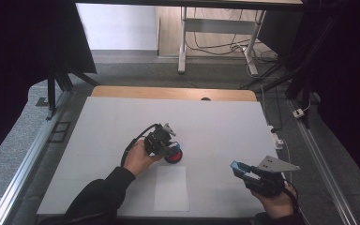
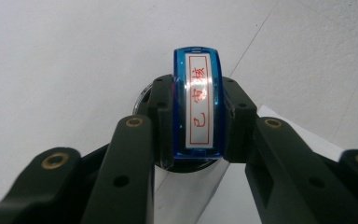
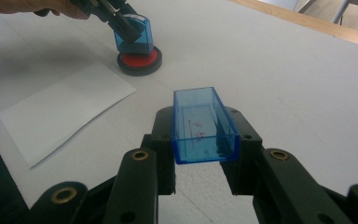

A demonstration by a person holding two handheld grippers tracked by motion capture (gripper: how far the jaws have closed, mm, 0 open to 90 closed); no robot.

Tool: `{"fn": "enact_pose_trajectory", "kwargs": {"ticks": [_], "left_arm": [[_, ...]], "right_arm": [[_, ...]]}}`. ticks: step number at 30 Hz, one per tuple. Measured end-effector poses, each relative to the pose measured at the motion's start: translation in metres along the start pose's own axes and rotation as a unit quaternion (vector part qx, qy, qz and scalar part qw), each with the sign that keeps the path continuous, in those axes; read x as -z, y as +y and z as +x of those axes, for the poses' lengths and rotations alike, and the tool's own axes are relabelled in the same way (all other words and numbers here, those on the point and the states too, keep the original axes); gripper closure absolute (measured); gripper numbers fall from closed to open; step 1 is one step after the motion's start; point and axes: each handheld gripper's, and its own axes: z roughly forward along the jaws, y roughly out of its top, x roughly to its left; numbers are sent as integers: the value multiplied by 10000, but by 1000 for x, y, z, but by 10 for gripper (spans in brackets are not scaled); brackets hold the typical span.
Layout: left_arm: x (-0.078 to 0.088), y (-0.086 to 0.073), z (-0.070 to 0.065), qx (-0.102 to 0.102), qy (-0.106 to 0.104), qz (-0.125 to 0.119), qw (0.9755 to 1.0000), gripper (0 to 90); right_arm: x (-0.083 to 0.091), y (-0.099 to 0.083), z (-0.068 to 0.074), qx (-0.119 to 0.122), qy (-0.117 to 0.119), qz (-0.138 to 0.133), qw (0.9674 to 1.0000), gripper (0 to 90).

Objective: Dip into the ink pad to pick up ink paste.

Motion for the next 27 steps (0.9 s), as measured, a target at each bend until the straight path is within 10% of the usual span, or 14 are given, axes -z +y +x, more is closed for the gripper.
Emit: {"fn": "enact_pose_trajectory", "kwargs": {"ticks": [27], "left_arm": [[-6, -6, 0, 185, -35, -112, 9998, 700]], "right_arm": [[-1, 0, 1, 19, 7, 1, 10000, 690]]}}
